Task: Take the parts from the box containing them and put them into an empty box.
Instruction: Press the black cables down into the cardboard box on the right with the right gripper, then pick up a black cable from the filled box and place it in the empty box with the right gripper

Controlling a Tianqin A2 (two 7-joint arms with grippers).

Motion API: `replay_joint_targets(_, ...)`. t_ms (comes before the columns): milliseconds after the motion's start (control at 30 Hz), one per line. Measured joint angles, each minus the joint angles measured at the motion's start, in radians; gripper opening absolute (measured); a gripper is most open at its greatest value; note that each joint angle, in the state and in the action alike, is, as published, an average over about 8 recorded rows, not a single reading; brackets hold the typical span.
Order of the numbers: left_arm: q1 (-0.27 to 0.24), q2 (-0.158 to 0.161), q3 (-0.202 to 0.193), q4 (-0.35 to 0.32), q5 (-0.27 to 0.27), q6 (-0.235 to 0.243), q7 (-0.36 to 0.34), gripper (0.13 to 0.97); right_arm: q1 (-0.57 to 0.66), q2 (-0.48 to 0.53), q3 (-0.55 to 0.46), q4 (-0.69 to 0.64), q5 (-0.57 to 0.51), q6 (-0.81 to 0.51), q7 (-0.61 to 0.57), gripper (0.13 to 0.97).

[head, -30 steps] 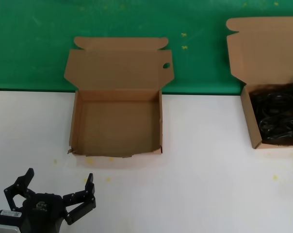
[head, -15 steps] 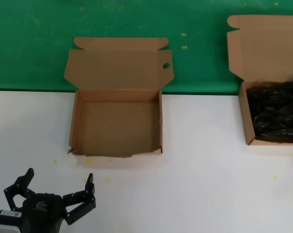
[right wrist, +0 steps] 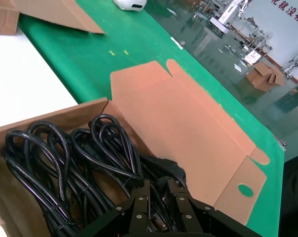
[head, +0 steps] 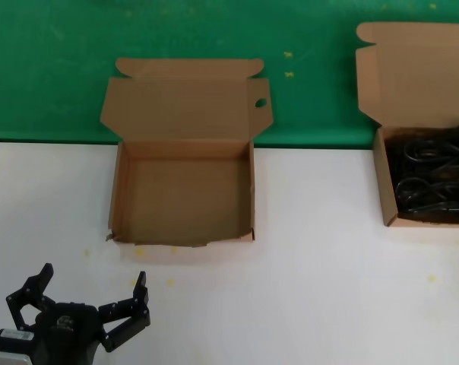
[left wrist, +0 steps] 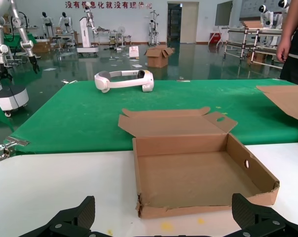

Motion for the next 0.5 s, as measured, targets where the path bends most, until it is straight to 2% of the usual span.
replay_joint_targets(500,0.0,0.0,0.0,0.0,0.0,0.0,0.0,0.966,-0.184,0.093,-0.038,0.413,-0.06,0.089,0.313,0.199)
